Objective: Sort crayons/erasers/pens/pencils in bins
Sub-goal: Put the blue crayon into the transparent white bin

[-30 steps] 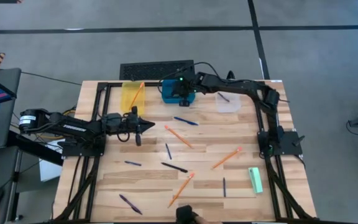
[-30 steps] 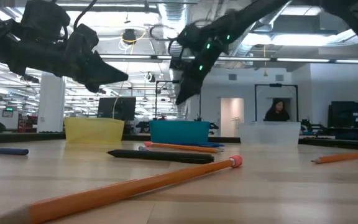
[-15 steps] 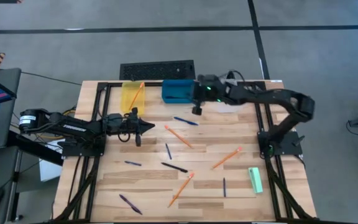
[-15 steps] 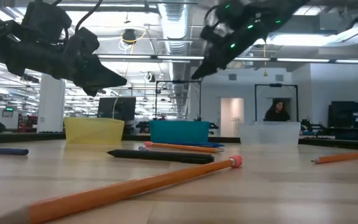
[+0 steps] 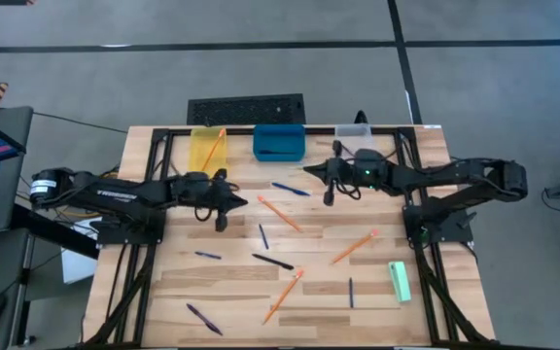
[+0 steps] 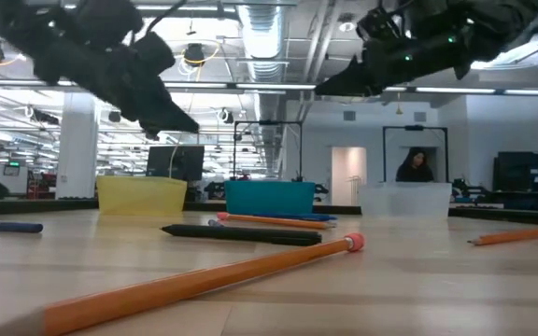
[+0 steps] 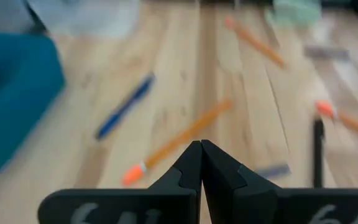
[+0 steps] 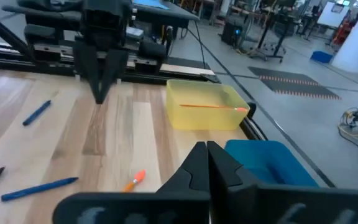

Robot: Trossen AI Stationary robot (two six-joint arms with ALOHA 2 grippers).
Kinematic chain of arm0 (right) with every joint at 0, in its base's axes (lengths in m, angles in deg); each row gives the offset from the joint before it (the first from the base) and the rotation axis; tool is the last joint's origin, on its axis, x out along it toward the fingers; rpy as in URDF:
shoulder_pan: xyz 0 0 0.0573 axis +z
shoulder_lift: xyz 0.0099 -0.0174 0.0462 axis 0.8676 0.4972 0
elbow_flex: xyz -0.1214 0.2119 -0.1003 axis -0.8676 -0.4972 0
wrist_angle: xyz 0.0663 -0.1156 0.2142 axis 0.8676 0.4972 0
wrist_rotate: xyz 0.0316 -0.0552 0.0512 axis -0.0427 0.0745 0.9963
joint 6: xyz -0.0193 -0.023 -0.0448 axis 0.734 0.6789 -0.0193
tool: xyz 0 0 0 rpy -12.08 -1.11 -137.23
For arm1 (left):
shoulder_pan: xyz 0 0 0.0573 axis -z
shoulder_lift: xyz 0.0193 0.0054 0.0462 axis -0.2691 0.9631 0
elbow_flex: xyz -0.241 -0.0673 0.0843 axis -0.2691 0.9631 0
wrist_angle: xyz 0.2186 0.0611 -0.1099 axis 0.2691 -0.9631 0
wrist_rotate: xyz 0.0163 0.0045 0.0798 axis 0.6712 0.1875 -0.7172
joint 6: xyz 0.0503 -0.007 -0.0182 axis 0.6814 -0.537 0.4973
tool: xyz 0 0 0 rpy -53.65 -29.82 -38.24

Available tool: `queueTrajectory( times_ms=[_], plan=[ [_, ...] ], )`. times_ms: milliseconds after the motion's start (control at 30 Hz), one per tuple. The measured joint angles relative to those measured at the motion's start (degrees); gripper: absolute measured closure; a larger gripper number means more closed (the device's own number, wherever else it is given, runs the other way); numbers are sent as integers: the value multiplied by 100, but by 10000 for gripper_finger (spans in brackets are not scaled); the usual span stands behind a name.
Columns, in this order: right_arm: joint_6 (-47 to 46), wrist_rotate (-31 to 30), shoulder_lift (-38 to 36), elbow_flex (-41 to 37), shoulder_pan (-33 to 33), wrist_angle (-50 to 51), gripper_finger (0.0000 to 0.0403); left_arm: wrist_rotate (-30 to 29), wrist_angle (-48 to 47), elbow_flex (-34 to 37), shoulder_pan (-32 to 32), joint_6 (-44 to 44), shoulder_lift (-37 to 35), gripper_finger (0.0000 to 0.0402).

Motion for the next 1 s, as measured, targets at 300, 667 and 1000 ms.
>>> queueTrajectory(
  times_ms=[300,667,1000],
  plan=[
    [92,-4,-30,-188,-100,-316,399,-280,-3526,-1478,984,9,0,401],
    [151,-2,-30,-188,-123,-307,399,-461,-4895,-1579,2170,-2059,-1,317],
    [157,0,-28,-188,-112,-294,399,-897,-5340,-1577,2958,-2328,681,251]
  ],
)
